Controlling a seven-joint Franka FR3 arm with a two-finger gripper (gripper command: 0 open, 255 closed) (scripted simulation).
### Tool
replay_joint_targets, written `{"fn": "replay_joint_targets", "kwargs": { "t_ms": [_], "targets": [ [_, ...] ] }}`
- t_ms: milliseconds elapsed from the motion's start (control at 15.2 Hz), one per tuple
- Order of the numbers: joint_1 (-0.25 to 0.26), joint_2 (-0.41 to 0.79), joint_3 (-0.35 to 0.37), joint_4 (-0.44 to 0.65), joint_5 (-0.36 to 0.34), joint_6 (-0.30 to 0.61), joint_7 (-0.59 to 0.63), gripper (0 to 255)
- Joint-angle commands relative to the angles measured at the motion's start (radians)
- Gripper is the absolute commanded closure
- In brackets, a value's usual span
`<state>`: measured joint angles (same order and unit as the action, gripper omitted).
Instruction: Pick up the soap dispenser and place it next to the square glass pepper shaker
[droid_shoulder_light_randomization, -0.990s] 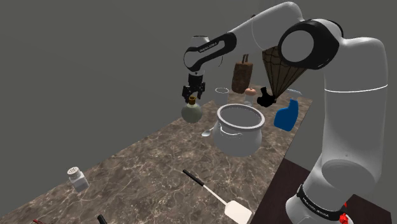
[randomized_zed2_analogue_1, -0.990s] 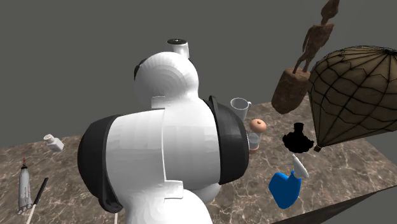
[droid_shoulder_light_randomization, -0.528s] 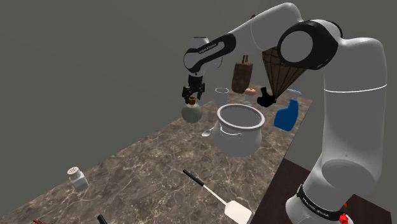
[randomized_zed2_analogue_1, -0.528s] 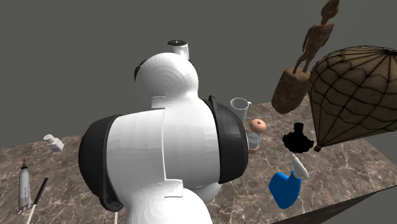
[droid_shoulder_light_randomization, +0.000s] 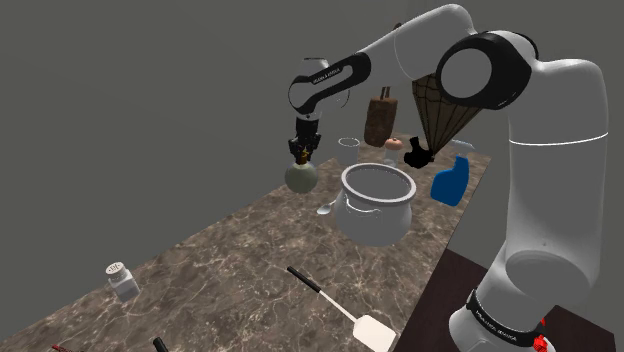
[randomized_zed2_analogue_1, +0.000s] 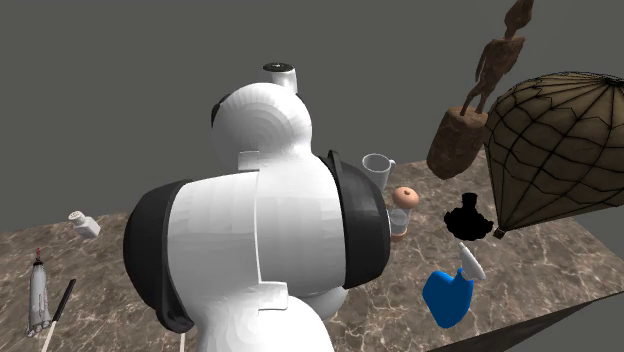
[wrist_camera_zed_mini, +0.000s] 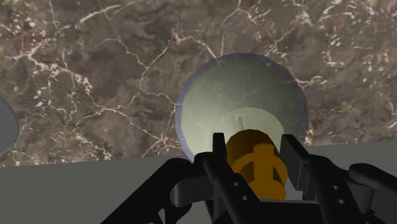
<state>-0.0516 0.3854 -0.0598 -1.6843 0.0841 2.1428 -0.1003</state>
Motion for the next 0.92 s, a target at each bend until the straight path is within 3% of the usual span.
{"fn": "replay_joint_targets", "kwargs": {
  "t_ms": [0,858],
  "targets": [
    [0.0,0.0,0.0,0.0,0.0,0.0,0.0,255],
    [0.0,-0.045,-0.003,0.097,-0.008,-0.142,0.01,255]
  ]
}}
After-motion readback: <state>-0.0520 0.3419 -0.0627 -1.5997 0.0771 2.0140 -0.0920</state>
